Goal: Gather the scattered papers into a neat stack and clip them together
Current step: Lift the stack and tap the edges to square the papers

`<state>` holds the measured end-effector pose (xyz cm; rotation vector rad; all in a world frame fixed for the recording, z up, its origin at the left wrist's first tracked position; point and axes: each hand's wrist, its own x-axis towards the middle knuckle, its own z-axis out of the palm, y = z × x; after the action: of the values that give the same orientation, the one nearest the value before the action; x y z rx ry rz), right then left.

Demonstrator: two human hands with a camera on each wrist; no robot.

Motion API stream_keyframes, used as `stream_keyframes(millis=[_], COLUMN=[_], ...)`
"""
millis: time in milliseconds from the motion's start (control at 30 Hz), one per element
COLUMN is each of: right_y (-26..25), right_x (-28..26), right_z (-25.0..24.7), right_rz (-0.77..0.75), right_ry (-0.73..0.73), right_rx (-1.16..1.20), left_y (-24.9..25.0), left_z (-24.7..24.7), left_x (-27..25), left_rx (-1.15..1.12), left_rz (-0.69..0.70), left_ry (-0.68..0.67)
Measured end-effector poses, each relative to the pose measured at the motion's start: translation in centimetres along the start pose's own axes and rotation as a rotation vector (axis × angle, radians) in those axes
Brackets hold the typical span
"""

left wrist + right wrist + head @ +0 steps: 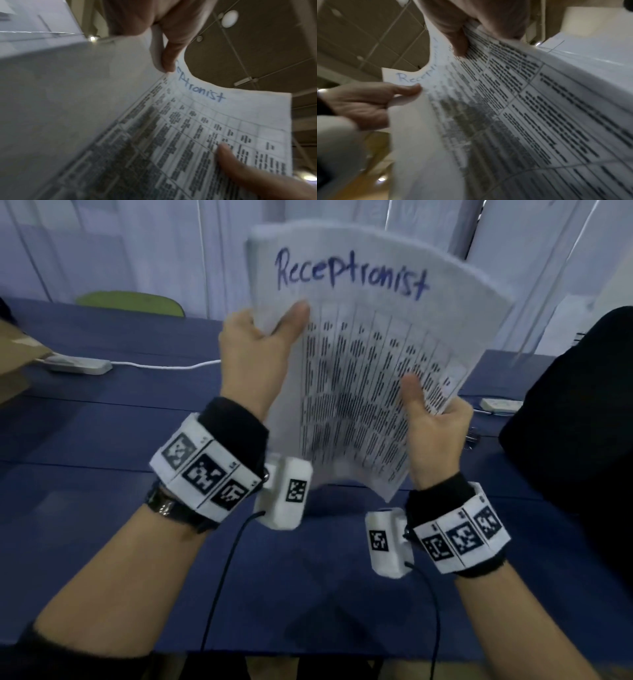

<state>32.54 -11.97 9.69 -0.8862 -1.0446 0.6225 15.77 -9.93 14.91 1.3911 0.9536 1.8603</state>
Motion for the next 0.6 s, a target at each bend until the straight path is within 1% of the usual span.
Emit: stream_keyframes(millis=[33,100,167,200,300,333,367,400,467,533,600], right_y=[-0.2,-0.5,-0.6,-0.5,0.4,0.6,1.0,1.0,0.8,0.7,0.6], right_x=[0.1,-0.1,-0.1,-0.2,-0.1,-0.1,-0.1,-0.2,-0.3,0.0,0.0], right_z=[0.1,0.0,-0.4,-0.8,-2.5,-2.8,-2.9,-2.6,-1.7,-1.3,-1.0], right_rz=[-0.025,-0.072,-0.051,-0.017,0.143,0.196,0.227,0.248,0.254,0.228,0.195], right_ry=[-0.014,-0.044,-0.068,-0.089,-0.258,-0.287,-0.281,-0.250,-0.192,-0.143,-0.083], right_rx=[0.019,0.013,-0.015,-0.034,-0.016,-0.012,-0.020,-0.035,-0.043,-0.002,0.022], left_y=[0.5,0.9,0.5,0.1,-1.7,-2.1,-2.5,-2.8,-2.9,-2.6,-2.3], left_z=[0.6,1.4,1.2,0.7,-1.9,-2.6,-3.0,-3.1,-2.8,-1.9,-1.2], left_x=[0.1,-0.1,-0.4,-0.7,-1.5,-1.9,-2.1,-2.3,-2.2,-1.9,-1.8], left_rx=[0.002,0.043,0.068,0.044,0.013,0.033,0.055,0.068,0.073,0.062,0.039], left_rz=[0.017,0.034,0.004,-0.034,-0.143,-0.166,-0.175,-0.171,-0.159,-0.143,-0.134], left_ry=[0.013,-0.006,-0.038,-0.071,-0.212,-0.259,-0.287,-0.284,-0.201,-0.118,-0.094])
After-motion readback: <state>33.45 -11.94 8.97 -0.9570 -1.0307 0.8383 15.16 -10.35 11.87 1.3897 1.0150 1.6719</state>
